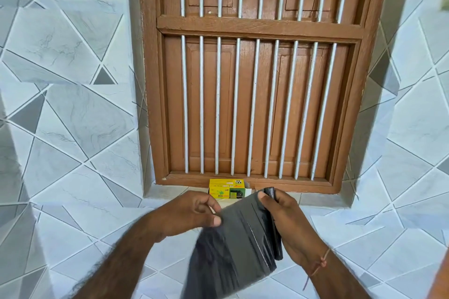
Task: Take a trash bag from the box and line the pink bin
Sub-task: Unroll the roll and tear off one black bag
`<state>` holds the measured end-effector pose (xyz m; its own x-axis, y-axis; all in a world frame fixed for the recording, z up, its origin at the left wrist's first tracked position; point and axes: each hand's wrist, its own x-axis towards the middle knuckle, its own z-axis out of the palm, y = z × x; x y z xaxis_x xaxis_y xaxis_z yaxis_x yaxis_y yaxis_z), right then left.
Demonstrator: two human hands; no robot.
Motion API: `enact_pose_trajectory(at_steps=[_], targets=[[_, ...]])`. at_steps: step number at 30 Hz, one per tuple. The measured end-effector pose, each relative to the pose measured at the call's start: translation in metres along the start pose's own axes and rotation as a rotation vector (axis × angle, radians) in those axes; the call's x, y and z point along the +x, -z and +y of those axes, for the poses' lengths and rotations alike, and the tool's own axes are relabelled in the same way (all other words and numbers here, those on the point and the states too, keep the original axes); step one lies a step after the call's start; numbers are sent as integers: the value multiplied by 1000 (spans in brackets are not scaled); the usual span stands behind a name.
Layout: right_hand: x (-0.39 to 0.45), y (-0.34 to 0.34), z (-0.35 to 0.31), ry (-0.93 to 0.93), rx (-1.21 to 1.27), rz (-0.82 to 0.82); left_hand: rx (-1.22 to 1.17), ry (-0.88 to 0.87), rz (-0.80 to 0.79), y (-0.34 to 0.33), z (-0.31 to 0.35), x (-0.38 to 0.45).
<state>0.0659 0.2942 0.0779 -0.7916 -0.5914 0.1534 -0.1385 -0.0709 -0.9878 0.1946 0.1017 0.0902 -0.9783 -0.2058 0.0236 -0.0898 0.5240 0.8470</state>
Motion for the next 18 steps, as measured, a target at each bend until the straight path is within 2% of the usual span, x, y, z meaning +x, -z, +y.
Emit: enact_pose_trajectory(at_steps=[4, 10, 18], targets=[[0, -1, 0, 33, -45, 10, -165, -58, -30, -26, 1, 6], [-2, 4, 5, 57, -122, 3, -179, -104, 125, -43, 3, 11], [0, 1, 13, -15, 191, 5, -114, -89, 213, -56, 8, 17]])
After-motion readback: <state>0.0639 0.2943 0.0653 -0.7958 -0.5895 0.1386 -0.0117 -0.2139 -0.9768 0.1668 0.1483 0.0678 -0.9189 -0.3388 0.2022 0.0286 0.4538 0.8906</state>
